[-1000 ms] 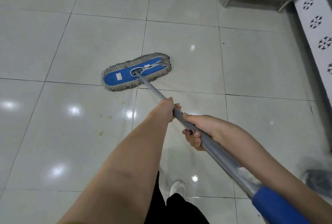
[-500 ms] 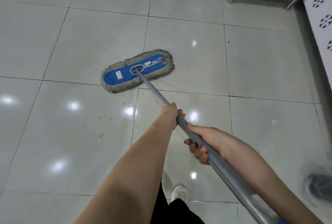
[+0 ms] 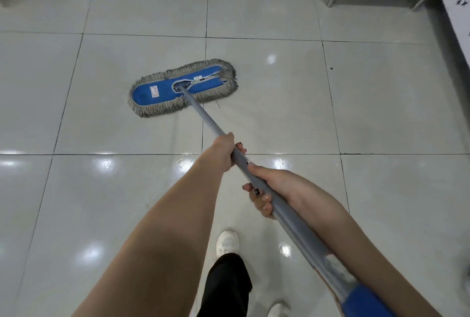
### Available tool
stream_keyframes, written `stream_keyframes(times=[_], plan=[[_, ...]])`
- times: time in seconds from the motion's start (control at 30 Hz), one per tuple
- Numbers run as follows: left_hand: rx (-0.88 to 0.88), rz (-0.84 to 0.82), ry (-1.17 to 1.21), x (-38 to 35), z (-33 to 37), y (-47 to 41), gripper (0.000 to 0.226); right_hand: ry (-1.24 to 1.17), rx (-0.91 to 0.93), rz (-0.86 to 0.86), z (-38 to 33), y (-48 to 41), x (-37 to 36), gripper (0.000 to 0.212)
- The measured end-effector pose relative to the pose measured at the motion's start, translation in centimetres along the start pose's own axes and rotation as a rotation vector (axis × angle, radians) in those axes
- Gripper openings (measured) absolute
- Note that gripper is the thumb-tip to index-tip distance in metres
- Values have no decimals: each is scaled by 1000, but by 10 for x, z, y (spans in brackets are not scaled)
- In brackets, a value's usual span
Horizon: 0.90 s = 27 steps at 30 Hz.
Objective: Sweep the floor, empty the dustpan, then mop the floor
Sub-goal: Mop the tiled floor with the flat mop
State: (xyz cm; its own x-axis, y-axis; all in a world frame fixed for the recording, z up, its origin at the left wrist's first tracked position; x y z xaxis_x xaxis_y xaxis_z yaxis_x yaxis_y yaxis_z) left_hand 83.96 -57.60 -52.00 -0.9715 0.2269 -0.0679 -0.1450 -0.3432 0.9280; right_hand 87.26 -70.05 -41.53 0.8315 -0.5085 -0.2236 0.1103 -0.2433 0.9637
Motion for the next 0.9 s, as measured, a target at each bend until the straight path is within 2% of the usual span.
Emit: stream_keyframes(times=[0.17,0.43,0.7,0.9], plan=[[-13,-16,28,-2,18,-10,30,33,30,16,-19,-9,-7,49],[-24,-18,-31,-12,-15,11,31,3,38,21,17,14,12,47],[-15,-94,-125,-44,-121,57,18,-30,36,67,118,55,65,48],[-12,-123,-177,-69,-218,93,23,-83,49,84,212,83,111,47]])
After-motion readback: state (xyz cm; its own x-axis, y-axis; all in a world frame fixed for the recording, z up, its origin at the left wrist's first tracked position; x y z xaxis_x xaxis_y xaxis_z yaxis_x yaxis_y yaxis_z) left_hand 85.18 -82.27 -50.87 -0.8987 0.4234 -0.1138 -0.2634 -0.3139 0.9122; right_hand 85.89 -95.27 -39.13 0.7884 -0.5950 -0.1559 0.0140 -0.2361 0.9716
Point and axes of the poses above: each hand's wrist, its own y-axis away from the middle knuckle, its own x-axis out of the back of the hand, z = x × y, the point moved 5 cm from there along -y, towards the middle knuckle, and after that the axes turned 2 degrees about y, right-handed, at the moved point
